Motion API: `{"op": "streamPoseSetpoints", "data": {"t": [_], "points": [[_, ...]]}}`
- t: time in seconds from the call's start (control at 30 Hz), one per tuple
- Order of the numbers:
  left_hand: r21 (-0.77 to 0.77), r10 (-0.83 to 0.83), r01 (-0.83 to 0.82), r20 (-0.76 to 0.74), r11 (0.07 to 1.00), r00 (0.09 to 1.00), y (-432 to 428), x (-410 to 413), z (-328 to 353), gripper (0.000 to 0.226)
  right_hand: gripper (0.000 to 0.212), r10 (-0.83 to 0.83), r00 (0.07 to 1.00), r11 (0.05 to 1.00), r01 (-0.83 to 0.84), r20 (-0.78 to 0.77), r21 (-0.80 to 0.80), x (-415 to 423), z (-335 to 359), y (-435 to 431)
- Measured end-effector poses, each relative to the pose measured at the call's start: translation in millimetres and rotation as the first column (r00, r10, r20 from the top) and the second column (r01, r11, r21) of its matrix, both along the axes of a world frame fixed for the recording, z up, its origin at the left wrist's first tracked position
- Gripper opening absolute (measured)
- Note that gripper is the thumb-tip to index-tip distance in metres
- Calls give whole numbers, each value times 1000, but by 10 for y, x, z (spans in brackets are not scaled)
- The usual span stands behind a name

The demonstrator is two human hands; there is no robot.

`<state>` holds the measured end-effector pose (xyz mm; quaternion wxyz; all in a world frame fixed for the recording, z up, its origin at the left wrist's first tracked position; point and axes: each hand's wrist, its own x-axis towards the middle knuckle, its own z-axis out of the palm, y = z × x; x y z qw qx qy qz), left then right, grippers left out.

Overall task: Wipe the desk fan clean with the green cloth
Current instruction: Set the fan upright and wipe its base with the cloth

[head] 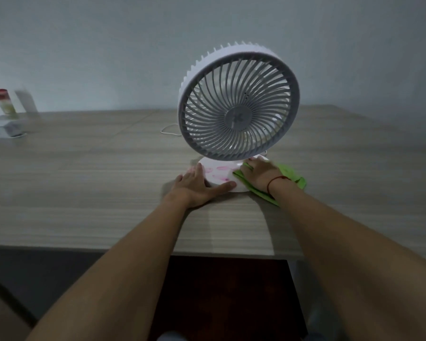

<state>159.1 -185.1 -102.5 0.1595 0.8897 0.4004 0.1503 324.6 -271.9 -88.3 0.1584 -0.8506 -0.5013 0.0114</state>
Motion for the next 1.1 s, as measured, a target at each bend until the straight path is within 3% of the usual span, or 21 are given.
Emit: {"op": "streamPoseSetpoints", "data": {"t": [0.23, 0.53, 0.73, 0.93, 1.1], "points": [[-44, 3, -4, -12, 999, 1000, -32, -35, 52, 112, 54, 145, 978, 988, -135, -148, 75, 30, -133, -325], [-23, -6, 6, -15, 1000, 1000, 21, 0, 13, 114, 54, -27, 989, 998, 36, -144, 60, 177, -44, -185], [-28, -1, 1, -26, 1000, 1000, 26, 0, 24, 118, 49, 1, 999, 1000, 1, -40, 29, -121, -13, -56], [-65, -6, 6, 2, 998, 1000, -25, -42, 71, 110, 50, 140, 977, 983, -118, -162, 142, -119, -98, -380], [-70, -17, 17, 2, 997, 1000, -12, -36, 60, 108, 51, 6, 987, 993, 13, -159, 113, 226, -67, -516]]}}
